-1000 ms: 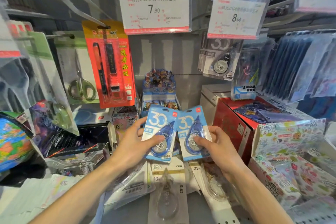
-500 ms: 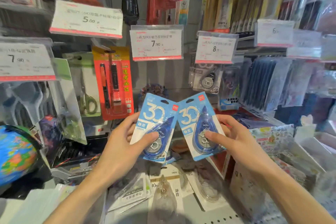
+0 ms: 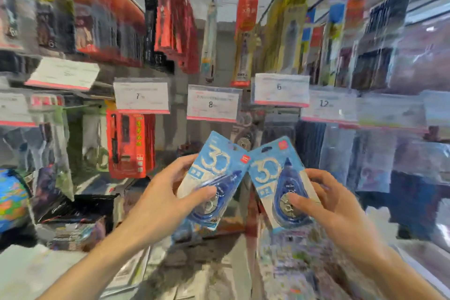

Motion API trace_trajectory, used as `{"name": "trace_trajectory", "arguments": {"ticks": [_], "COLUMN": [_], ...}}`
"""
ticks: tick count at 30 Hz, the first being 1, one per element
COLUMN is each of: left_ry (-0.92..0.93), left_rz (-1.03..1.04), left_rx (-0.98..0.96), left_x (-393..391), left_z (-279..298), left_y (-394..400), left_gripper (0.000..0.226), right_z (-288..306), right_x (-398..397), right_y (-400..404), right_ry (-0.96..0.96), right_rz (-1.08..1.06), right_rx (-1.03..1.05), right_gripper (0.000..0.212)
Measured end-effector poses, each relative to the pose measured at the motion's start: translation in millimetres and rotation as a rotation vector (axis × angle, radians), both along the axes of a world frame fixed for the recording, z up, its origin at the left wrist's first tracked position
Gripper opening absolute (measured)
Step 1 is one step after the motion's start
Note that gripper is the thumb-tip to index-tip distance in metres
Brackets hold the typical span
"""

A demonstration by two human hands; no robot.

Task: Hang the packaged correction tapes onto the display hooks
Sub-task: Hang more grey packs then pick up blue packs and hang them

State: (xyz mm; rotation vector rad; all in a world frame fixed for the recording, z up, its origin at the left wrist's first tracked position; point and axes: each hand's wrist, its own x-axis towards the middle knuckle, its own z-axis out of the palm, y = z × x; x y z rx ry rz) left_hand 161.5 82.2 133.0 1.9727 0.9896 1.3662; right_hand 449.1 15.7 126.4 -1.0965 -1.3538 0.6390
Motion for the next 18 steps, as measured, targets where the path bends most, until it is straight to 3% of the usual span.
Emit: {"name": "trace_trajectory", "arguments": {"ticks": [12, 18], "left_ry": [0.17, 0.214], "left_rz": [0.186, 0.198], "left_rx": [0.147, 0.213], "left_x": [32.1, 24.0], "left_z": [61.6, 89.7], "left_y": [-42.1, -46.8], "left_gripper": [0.049, 0.051], "right_z": [28.5, 31.5], "right_x": [42.6, 42.1], "right_y": [-6.3, -7.4], "right_ry": [-0.215, -0.223], "right_rz": [0.064, 0.04], "right_rx": [0.068, 0.094], "right_gripper": [0.033, 0.034]}}
